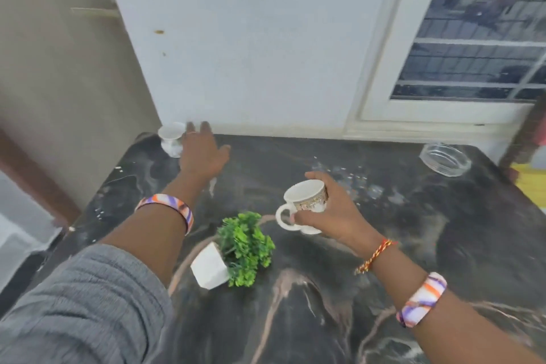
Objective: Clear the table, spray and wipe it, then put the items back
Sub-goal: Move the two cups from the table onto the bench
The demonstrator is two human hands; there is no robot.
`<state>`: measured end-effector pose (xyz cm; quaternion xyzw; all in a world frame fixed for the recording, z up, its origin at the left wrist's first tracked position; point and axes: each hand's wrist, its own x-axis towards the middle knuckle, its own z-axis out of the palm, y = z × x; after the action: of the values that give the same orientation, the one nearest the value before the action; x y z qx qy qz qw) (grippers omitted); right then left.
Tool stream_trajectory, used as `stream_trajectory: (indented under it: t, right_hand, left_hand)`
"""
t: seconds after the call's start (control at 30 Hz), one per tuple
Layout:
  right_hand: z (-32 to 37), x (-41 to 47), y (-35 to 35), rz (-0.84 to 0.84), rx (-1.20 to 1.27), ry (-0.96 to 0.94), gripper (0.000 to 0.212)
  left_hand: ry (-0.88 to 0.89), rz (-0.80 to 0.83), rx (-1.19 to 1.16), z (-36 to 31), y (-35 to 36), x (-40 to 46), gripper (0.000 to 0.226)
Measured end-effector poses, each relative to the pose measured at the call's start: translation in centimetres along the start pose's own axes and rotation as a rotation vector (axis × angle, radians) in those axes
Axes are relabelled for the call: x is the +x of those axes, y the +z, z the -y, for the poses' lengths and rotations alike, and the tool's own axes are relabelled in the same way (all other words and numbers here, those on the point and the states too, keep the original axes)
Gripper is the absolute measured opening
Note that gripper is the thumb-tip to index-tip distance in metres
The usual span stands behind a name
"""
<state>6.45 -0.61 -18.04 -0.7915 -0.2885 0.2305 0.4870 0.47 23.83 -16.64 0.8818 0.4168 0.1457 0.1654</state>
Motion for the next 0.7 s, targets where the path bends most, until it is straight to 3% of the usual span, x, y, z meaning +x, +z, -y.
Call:
stream_trajectory:
  t: [0.1, 0.2, 0.37, 0.57, 0.7]
  right_hand:
    - [0.1, 1.8, 3.6, 0.006, 0.111, 0.000, 0.074]
    - [-0.3, 2.5, 5.5, 0.018, 0.161, 0.002, 0.065]
    - [-0.4, 2.6, 5.8, -0.028, 0.236, 0.031, 0.061]
    - [-0.1, 2.3, 4.2, -0.138, 0.216, 0.063, 0.069]
    - [-0.3, 1.7, 2.1, -0.199, 0.242, 0.077, 0.071]
  left_hand:
    - [-0.237, 0.006, -0.058, 4.6, 0.0, 3.8, 0.084]
    - [-0.330, 0.098, -0.068, 7.1, 0.6, 5.5, 0.085]
    - [-0.253, -0.002, -0.143, 8.3, 1.1, 6.7, 0.051]
    - [-0.184, -0.127, -0.247, 6.3, 0.0, 5.2, 0.045]
    - [-0.100, -0.112, -0.449, 1.8, -1.2, 4.0, 0.052]
